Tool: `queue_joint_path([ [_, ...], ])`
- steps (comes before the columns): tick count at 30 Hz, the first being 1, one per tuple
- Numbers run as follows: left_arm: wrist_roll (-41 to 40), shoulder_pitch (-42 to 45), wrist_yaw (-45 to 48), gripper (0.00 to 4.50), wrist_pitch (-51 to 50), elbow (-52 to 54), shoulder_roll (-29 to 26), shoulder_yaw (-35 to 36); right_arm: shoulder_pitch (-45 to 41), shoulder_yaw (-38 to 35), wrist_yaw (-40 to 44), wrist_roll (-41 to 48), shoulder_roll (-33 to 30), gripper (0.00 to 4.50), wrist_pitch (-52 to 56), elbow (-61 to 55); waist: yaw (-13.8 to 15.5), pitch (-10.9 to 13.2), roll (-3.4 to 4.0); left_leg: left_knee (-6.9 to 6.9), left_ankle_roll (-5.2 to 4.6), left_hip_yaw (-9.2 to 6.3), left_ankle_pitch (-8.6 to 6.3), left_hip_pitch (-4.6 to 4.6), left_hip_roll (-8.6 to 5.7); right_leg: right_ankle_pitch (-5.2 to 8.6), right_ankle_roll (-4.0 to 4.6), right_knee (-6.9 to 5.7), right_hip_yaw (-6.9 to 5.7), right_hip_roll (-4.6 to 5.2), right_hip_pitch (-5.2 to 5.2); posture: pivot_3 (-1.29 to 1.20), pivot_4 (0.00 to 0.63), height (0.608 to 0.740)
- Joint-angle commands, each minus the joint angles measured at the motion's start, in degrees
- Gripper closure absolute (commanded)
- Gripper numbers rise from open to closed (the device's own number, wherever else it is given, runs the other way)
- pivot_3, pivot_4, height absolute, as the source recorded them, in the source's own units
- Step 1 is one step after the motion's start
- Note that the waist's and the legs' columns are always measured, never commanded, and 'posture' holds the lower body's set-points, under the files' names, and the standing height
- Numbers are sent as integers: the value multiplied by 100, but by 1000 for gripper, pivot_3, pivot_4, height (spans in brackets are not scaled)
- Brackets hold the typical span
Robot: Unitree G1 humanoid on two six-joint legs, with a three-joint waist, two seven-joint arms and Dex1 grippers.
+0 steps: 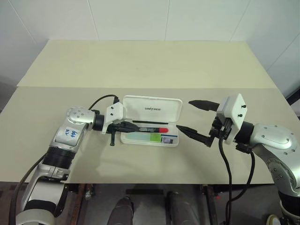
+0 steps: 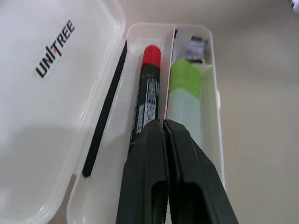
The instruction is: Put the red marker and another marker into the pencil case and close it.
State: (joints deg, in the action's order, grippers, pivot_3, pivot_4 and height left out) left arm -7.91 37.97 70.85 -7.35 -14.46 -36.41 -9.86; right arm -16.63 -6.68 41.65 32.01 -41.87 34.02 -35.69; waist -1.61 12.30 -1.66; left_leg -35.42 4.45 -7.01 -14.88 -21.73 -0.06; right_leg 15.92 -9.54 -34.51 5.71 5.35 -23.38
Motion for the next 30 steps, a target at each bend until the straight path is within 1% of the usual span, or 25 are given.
queue_joint_path([
  [1, 109, 56, 33, 4466, 180, -37, -85, -28, -63, -43, -46, 31, 10, 0, -93, -166, 3, 0, 0, 3, 0, 0, 0, 0, 0, 0, 0, 3, 0, 0, 0, 0, 150, 740],
  [7, 230, -1, 218, 4466, 493, -153, -127, -151, -64, -51, -69, 40, 7, 0, -74, -196, 0, 0, 0, 10, 0, 1, 0, 0, 0, 0, 0, 9, 0, 0, 0, 0, 150, 740],
  [11, 285, 5, 273, 4466, 463, -217, -156, -196, -67, -61, -94, 58, 14, 0, -52, -200, 0, 0, 0, 13, 0, 1, 0, 0, 0, 0, 0, 9, 0, 0, 0, 0, 150, 740],
  [13, 254, 23, 182, 4466, 747, -244, -90, -104, -73, -62, -112, 71, 20, 0, -39, -211, 0, 0, 0, 13, 0, 1, 0, 0, 0, 0, 0, 10, 0, 0, 0, 0, 150, 740],
  [17, -322, 223, 4, 4466, 647, -165, 231, 367, -70, -33, -135, 73, 43, 0, -47, -208, 6, 0, 0, 13, 0, 0, 0, -2, 0, 0, -1, 10, -1, 1, 0, 0, 150, 740],
  [19, -479, 227, 38, 4466, 634, -113, 280, 466, -73, -20, -141, 77, 52, 0, -54, -204, 6, 0, 0, 12, 0, -1, 0, -3, 0, -1, -2, 10, -1, 1, -1, 0, 150, 740],
  [21, -688, 230, 152, 4466, 512, 33, 248, 559, -94, 1, -140, 78, 77, 0, -67, -182, -1, 0, 0, 12, 0, 0, 0, -2, 0, -1, -2, 10, -1, 1, -1, 0, 150, 740],
  [25, -1040, 114, 384, 4466, 199, 380, -72, 820, -123, 38, -109, 59, 105, 0, -87, -142, -12, 0, 0, 13, 0, 0, 0, -4, 2, -1, -3, 8, -1, -1, -7, 0, 150, 740],
  [30, -1038, -22, 317, 4466, 309, 95, -485, 1203, -89, -2, -99, 84, 83, 0, -83, -153, -5, 0, 0, 14, 0, 0, 0, -4, 2, -1, -2, 7, -1, 0, -7, 0, 150, 740],
])
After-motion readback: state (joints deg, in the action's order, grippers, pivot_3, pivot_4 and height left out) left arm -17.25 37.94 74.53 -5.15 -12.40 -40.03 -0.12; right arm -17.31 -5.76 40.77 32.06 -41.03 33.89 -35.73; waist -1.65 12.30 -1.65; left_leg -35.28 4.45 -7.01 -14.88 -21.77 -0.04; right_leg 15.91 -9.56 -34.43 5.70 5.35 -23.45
